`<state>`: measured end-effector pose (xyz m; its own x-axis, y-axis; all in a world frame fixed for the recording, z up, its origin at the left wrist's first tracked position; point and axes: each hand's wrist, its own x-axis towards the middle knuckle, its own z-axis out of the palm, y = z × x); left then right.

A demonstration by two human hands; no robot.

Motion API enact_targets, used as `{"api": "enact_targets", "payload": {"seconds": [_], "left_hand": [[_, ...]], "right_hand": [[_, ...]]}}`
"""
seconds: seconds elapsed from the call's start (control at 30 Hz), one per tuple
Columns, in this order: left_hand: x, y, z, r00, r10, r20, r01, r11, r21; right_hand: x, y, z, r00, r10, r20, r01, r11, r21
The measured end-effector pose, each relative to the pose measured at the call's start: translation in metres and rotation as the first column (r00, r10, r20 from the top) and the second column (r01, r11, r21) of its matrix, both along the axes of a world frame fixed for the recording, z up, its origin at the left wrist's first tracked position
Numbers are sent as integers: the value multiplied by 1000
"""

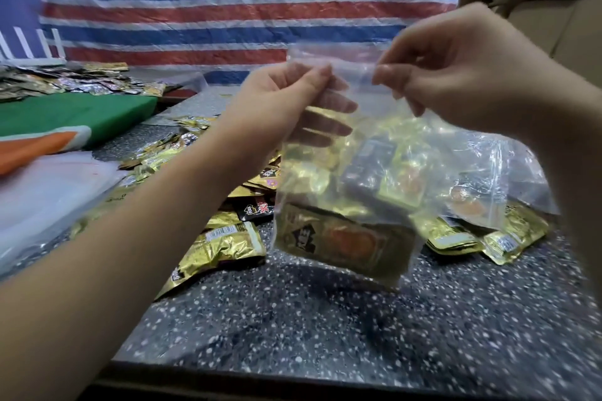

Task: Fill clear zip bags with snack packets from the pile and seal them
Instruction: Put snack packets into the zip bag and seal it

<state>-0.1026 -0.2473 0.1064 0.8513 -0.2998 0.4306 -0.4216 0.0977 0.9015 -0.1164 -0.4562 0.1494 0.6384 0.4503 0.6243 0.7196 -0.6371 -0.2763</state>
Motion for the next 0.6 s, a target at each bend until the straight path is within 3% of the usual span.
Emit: {"api": "enact_targets", "payload": {"seconds": [0.17, 0.37, 0.6], "left_hand": [[-7, 8, 16, 999, -13, 52, 17, 997, -77], [8, 11, -18, 991, -24, -130, 19, 999, -39], [44, 13, -62, 978, 93, -186, -88, 996, 35]], "right_hand": [[-4, 9, 17, 998, 55, 30, -58, 994, 95], [25, 6, -17, 950, 86, -299, -39, 986, 161], [66, 11, -66, 926, 65, -371, 1, 984, 177]]}}
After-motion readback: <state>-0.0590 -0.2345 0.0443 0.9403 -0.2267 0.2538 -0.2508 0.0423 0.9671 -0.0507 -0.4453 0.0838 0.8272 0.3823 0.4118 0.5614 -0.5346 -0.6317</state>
